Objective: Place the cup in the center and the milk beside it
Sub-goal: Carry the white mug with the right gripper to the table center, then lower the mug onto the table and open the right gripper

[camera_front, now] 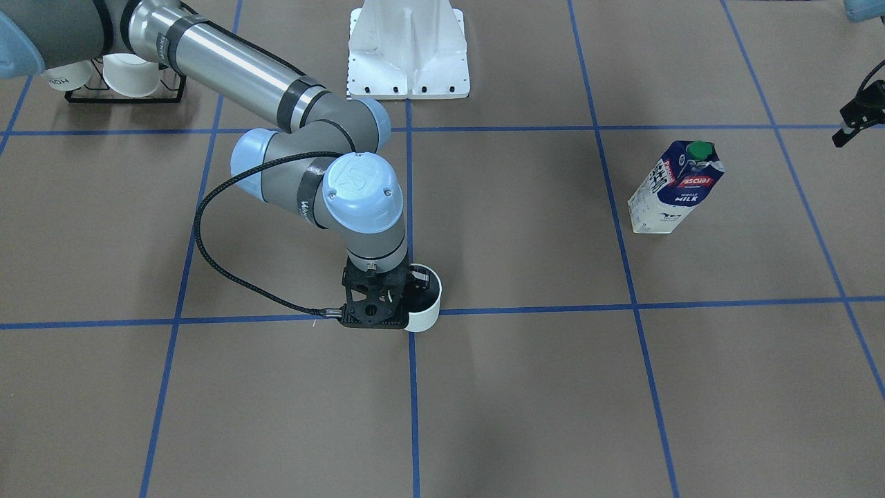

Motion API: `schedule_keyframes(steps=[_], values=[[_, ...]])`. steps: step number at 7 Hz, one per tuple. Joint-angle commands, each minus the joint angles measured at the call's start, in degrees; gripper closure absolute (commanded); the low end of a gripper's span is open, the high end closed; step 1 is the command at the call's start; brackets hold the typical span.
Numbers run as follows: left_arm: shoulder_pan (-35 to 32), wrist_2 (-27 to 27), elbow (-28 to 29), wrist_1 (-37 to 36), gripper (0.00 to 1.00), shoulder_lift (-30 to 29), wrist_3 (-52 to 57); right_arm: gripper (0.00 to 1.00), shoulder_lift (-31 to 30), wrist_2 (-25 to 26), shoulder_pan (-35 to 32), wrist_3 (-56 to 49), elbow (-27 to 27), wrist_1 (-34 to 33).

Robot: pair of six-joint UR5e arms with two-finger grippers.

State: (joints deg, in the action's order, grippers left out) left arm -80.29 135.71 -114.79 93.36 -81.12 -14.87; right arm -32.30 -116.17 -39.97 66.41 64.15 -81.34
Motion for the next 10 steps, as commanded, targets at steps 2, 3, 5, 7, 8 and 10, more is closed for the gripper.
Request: schedule_keyframes(steps=[2, 3, 5, 7, 8, 10], values=[[3.54, 0.61, -6.55, -0.19, 0.03, -1.15, -12.15, 0.00, 1.11, -5.08, -2.29, 1.35, 3.06, -2.05], [7.91, -0.08, -10.42, -0.02, 0.02, -1.06, -19.07, 0.00, -1.42, -5.90, -3.01, 1.27, 7.35, -4.42], [14.71, -3.69, -12.30, 0.16, 0.02, -0.54, -23.79, 0.00, -11.85, -5.30, -3.98, 1.10, 18.68, -4.18], [20.23, -6.13, -11.51, -0.02, 0.02, -4.20, -30.86, 0.00, -12.96, -5.29, -3.98, 1.09, 19.52, -3.82], [24.53, -9.98, -11.16, 0.16, 0.02, -5.88, -35.53, 0.00, -15.83, -5.81, -4.85, 1.01, 23.35, -4.35], [25.27, -13.01, -11.16, 0.24, 0.02, -5.72, -35.40, 0.00, -25.93, -6.17, -7.40, 0.22, 34.24, -4.53]])
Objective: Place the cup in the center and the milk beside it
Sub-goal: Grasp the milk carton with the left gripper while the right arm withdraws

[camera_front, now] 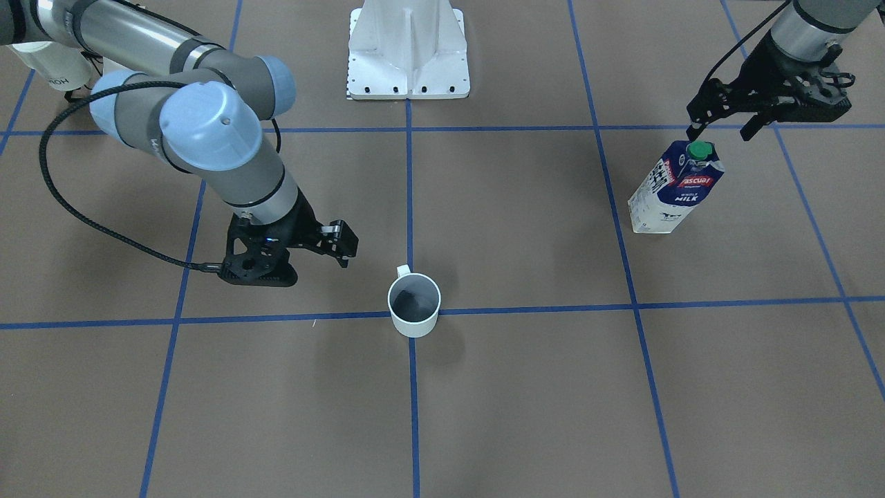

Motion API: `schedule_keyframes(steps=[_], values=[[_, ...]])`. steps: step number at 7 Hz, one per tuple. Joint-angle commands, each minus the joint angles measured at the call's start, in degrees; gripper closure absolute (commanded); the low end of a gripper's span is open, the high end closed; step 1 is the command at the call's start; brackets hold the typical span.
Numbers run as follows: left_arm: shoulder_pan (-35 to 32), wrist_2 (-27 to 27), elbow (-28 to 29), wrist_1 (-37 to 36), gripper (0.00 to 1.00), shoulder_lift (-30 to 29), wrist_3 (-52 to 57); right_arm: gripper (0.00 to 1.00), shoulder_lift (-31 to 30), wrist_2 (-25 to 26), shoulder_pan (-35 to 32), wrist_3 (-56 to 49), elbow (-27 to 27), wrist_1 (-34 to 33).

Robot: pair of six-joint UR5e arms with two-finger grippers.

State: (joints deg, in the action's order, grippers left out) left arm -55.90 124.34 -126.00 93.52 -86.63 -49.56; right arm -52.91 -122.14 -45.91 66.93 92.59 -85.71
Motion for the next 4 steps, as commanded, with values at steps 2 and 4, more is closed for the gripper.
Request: schedule_keyframes(steps=[2, 4], values=[[3.24, -4.00, 0.66, -0.01, 0.02, -0.38, -0.71, 0.00, -19.07, -0.29, -3.65, -0.48, 19.47, -0.24], [3.70, -4.11, 3.29, 0.17, 0.02, -1.95, -0.88, 0.00, -29.93, -0.73, -6.02, -3.63, 28.13, -0.24]])
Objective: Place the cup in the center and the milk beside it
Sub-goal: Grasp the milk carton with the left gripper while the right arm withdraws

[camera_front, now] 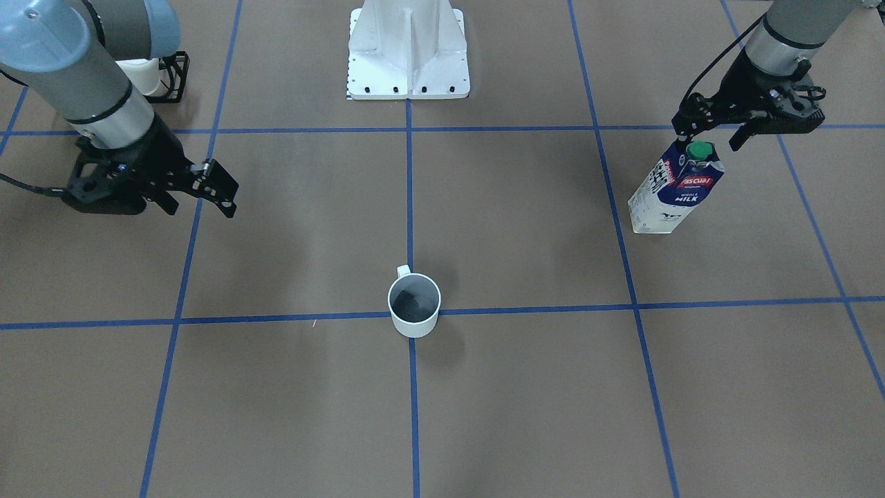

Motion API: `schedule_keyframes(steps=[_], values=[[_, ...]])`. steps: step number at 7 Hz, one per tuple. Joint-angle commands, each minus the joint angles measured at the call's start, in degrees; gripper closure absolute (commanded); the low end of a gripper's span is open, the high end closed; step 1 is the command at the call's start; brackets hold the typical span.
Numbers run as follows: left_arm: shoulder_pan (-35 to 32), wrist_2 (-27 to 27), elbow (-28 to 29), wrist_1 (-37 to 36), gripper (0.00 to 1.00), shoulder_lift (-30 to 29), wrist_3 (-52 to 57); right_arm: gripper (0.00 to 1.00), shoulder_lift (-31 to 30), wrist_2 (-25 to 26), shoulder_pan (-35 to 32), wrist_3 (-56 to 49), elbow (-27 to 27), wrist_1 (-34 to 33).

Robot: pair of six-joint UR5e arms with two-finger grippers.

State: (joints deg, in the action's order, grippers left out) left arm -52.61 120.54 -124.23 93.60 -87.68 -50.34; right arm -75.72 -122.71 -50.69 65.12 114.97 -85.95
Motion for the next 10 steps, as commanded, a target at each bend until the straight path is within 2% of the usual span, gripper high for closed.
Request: schedule_keyframes(steps=[1, 4, 5, 6, 7, 8, 9, 10], values=[[0.40, -0.22, 2.66, 0.09, 0.02, -1.61, -0.37, 0.00, -9.51, -0.17, -2.22, -4.19, 6.83, -0.01], [2.33, -0.31, 4.51, 0.09, 0.02, -2.75, -0.90, 0.00, -18.56, -0.17, -6.25, -11.21, 10.61, 0.08], [2.51, -0.39, 4.87, 0.09, 0.02, -2.76, -0.82, 0.00, -19.28, -0.17, -6.79, -12.73, 10.62, 0.08], [2.77, -1.00, 5.39, 0.09, 0.08, -2.76, -0.47, 0.00, -19.29, -0.17, -6.80, -12.74, 10.54, 0.08], [2.78, -1.18, 5.66, 0.09, 0.25, -2.76, -0.46, 0.00, -19.29, -0.08, -6.80, -12.74, 10.53, 0.08], [2.86, -1.19, 5.75, 0.09, 0.53, -2.84, -0.72, 0.00, -19.29, -0.08, -6.88, -12.74, 10.53, 0.08], [2.78, -1.10, 5.66, -0.09, 0.92, -3.54, -0.99, 0.00, -19.37, -0.08, -7.14, -12.74, 10.53, 0.08], [2.51, -0.49, 5.05, -0.44, 1.00, -3.98, -0.99, 0.00, -19.46, -0.08, -7.49, -12.74, 10.53, 0.08]])
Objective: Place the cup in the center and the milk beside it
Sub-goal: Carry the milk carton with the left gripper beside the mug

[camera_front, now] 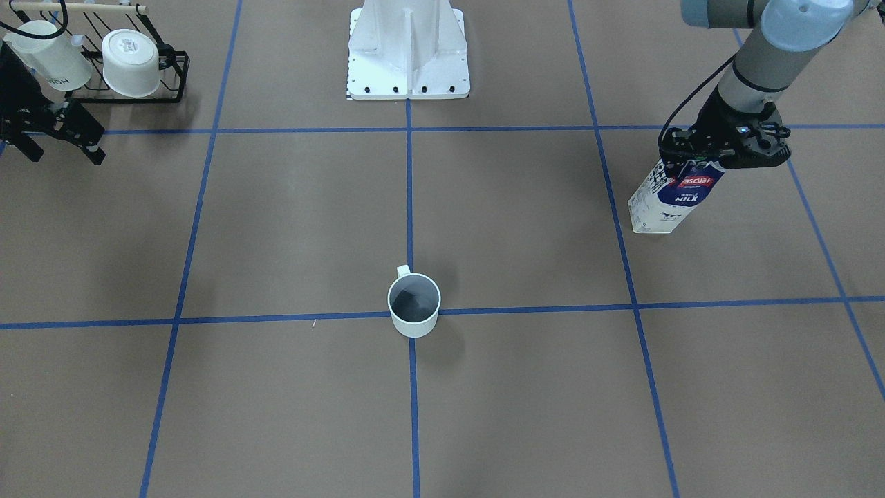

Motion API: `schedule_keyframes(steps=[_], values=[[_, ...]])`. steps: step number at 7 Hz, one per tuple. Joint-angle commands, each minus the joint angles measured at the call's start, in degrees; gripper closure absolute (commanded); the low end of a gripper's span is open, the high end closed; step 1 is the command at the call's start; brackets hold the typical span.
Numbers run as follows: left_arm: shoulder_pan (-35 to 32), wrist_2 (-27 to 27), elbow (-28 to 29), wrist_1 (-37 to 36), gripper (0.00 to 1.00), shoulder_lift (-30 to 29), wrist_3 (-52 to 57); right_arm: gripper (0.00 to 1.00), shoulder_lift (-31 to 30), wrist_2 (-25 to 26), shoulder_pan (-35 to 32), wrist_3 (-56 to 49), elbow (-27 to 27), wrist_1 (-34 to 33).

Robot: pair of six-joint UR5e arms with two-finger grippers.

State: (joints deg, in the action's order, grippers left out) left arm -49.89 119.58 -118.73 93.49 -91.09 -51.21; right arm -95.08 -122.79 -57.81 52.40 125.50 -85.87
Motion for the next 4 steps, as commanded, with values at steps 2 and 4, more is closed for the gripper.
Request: schedule_keyframes(steps=[2, 4], values=[[-0.56, 2.85, -2.83, -21.88, 1.00, -14.97, -0.21, 0.00, -0.46, 0.00, -0.99, -0.10, 0.01, 0.00], [-0.21, 2.50, 5.91, -37.23, 1.00, -35.67, -0.21, 0.00, -0.63, 0.00, -1.07, -0.10, 0.01, 0.00]])
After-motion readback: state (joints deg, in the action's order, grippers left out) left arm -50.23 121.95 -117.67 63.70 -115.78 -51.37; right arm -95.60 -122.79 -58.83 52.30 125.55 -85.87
